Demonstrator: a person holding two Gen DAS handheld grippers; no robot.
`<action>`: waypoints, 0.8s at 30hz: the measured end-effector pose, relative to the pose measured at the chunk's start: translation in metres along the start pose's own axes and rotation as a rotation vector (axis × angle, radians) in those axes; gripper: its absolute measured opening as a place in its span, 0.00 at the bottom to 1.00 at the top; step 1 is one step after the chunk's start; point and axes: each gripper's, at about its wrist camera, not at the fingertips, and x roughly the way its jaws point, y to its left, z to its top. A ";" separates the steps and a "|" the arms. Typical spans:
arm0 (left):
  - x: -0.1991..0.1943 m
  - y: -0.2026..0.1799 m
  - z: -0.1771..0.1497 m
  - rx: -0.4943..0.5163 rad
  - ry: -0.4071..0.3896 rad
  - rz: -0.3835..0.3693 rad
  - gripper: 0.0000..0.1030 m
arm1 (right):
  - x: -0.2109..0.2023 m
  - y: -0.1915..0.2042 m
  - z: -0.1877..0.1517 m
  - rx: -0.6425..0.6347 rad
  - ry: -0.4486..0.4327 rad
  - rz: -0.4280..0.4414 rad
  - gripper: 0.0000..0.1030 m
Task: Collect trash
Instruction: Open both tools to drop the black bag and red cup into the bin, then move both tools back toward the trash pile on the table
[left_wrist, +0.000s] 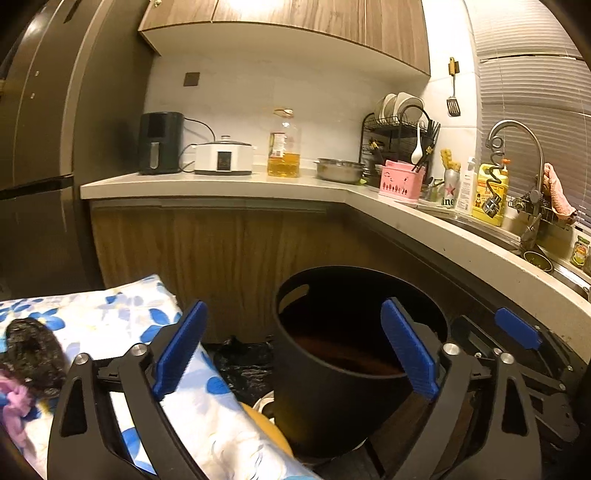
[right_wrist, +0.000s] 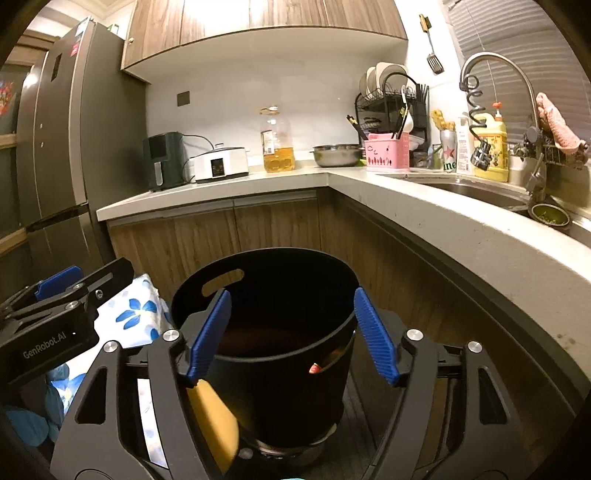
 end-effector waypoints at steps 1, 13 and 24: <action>-0.005 0.001 -0.001 -0.004 -0.004 0.003 0.93 | -0.003 0.001 0.000 -0.004 -0.002 -0.002 0.72; -0.062 0.024 -0.012 -0.013 -0.017 0.064 0.94 | -0.053 0.023 -0.009 -0.042 -0.002 -0.033 0.78; -0.121 0.056 -0.032 -0.060 -0.036 0.140 0.94 | -0.090 0.057 -0.025 -0.057 0.019 0.017 0.78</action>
